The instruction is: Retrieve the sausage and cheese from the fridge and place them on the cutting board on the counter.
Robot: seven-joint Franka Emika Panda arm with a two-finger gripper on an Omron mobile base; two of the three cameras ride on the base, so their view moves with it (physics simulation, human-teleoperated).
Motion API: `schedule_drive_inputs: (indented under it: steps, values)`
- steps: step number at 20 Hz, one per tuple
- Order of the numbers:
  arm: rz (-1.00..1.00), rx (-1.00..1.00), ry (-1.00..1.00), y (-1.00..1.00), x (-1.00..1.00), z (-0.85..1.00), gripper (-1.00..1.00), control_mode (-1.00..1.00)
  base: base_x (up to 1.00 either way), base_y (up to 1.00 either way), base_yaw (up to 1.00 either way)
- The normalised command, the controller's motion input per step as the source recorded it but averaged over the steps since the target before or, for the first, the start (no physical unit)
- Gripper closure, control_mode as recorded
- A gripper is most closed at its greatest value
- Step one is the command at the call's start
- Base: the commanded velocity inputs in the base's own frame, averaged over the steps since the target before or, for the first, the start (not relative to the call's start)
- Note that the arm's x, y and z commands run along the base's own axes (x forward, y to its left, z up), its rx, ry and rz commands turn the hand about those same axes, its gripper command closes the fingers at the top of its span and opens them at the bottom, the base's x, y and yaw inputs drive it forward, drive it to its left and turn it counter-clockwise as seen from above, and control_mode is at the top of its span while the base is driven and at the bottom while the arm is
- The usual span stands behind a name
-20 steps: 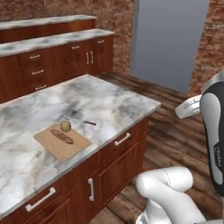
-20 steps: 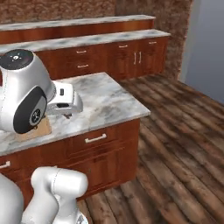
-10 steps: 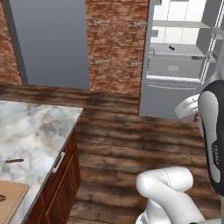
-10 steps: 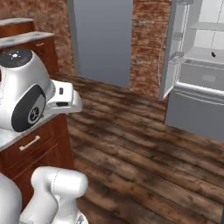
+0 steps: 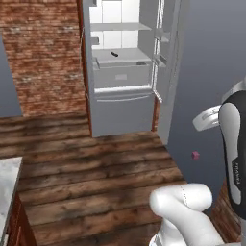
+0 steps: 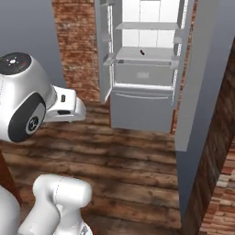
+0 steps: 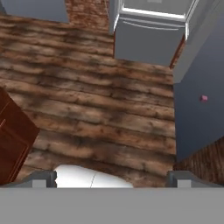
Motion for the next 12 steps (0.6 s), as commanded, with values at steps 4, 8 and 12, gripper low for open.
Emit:
schedule_drive_inputs:
  steps: [4, 8, 12]
  values:
    - [0.0, 0.0, 0.0, 0.0, 0.0, 0.0, -1.0, 1.0, 0.81, 0.16, -0.13]
    - [0.0, 0.0, 0.0, 0.0, 0.0, 0.0, -1.0, 1.0, 0.94, 0.26, -0.11]
    - [0.0, 0.0, 0.0, 0.0, 0.0, 0.0, -1.0, 1.0, 1.0, 0.04, -0.03]
